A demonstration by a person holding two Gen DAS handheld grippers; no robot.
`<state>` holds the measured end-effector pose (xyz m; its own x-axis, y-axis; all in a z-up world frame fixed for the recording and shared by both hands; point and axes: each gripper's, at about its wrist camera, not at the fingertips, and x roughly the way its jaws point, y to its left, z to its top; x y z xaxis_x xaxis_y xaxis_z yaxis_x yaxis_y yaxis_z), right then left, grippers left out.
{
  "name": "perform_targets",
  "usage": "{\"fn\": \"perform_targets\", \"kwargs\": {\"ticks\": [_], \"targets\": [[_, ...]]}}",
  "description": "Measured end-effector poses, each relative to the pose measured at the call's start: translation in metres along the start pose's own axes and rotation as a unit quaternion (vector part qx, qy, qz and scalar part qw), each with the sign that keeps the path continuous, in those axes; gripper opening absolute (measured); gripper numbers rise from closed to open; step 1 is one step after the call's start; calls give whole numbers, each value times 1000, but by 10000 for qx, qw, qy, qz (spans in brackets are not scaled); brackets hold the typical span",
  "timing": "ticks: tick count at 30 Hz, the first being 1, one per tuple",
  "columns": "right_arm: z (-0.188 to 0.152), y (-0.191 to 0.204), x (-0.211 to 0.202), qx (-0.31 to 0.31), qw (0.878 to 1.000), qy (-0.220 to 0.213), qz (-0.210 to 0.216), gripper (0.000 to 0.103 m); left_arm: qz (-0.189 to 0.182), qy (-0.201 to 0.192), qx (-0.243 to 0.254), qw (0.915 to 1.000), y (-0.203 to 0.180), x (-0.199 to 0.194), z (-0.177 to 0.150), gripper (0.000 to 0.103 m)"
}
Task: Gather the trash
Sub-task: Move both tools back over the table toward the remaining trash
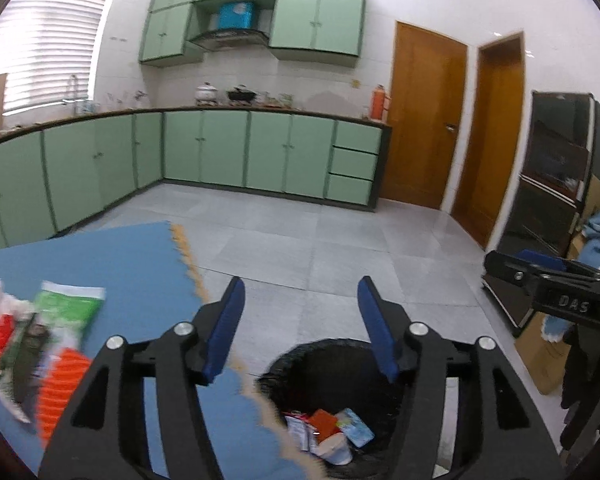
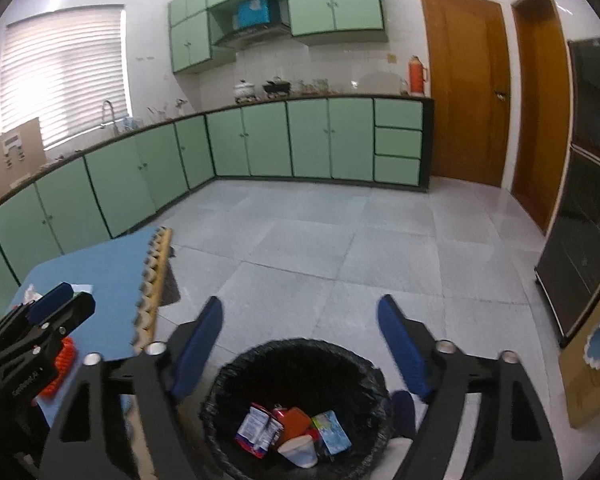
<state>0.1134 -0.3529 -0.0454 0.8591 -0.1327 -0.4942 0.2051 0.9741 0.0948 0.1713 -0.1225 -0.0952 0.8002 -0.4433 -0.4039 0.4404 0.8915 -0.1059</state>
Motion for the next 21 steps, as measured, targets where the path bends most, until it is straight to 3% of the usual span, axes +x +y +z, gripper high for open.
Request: {"fn": "perform_targets", "kwargs": {"ticks": [8, 21], "targets": [[14, 76, 0, -451, 9972, -106, 579, 92, 857, -242, -214, 9958, 62, -50, 9, 64], [9, 185, 13, -760, 9871, -96, 1408, 92, 1971, -427, -540, 9780, 142, -115, 7, 65]]}}
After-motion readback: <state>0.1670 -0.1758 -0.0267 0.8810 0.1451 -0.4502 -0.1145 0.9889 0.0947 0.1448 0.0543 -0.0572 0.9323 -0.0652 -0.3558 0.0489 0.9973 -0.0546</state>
